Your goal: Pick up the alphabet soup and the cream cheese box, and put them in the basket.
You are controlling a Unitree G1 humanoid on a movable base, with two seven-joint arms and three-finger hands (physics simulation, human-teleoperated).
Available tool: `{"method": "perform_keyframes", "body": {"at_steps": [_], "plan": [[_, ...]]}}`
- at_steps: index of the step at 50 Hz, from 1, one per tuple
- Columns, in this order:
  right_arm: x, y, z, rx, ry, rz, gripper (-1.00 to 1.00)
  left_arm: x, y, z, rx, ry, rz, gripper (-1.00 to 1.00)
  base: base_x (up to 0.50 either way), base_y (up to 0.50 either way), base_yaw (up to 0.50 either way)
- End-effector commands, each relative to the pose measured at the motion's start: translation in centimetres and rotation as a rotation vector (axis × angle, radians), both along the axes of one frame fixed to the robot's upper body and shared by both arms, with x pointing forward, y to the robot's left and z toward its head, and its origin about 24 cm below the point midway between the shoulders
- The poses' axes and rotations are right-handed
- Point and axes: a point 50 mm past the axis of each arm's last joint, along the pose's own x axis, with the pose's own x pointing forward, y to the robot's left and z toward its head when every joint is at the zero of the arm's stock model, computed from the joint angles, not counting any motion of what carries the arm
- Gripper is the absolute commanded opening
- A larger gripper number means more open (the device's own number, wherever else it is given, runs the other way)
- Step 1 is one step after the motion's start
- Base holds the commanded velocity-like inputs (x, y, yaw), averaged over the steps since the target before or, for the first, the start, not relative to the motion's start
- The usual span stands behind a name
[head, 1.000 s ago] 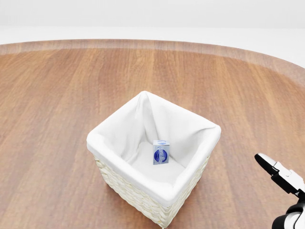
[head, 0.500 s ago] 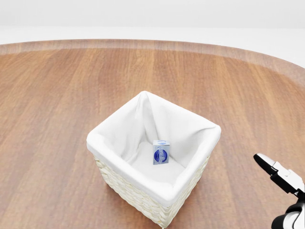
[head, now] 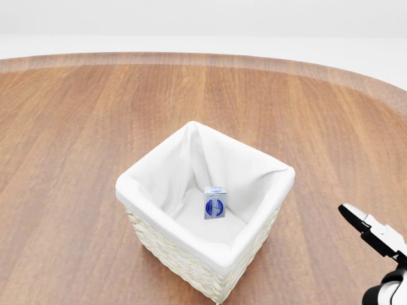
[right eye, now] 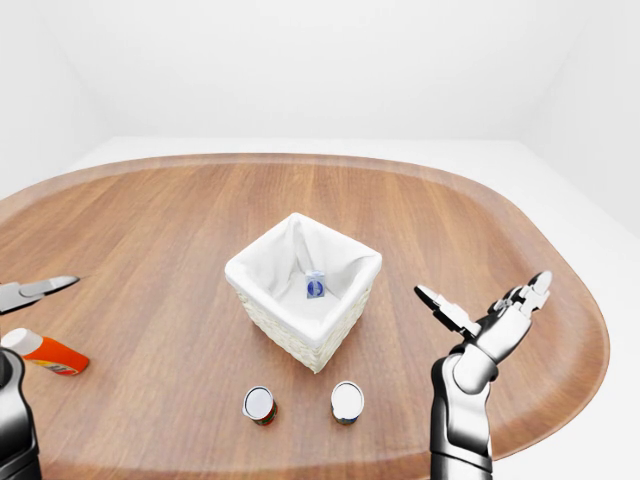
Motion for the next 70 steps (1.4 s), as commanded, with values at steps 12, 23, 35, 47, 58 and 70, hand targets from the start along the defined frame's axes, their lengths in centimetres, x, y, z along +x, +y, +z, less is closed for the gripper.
{"method": "perform_keyframes", "body": {"at_steps": [12,23,35,47,58,70], "plan": [[0.1,0.1,-0.2,-0.016,0.015,0.002,1.00,0.2,0.3,-0.8,0.001,0.029,0.028,1.00,0.00,0.00,0.00],[0.1,0.1,-0.2,-0.016,0.015,0.002,1.00,0.2,0.3,-0.8,0.001,0.029,0.028,1.00,0.00,0.00,0.00],[0.1,-0.2,-0.5,-0.030,0.038,-0.007,1.00,0.0,0.4,-0.6,-0.014,0.020,0.013,1.00,0.00,0.00,0.00],[-0.8,0.8,-1.8,-0.120,0.138,0.017,1.00,0.2,0.4,-0.7,-0.009,0.026,0.018,1.00,0.00,0.00,0.00],[-2.3,1.7,-2.6,-0.169,0.198,0.020,1.00,0.1,0.5,-0.8,-0.022,0.026,0.013,1.00,0.00,0.00,0.00],[-3.5,1.5,1.1,-0.264,0.070,0.042,1.00,0.3,0.6,-0.9,-0.018,0.028,0.024,1.00,0.00,0.00,0.00]]}}
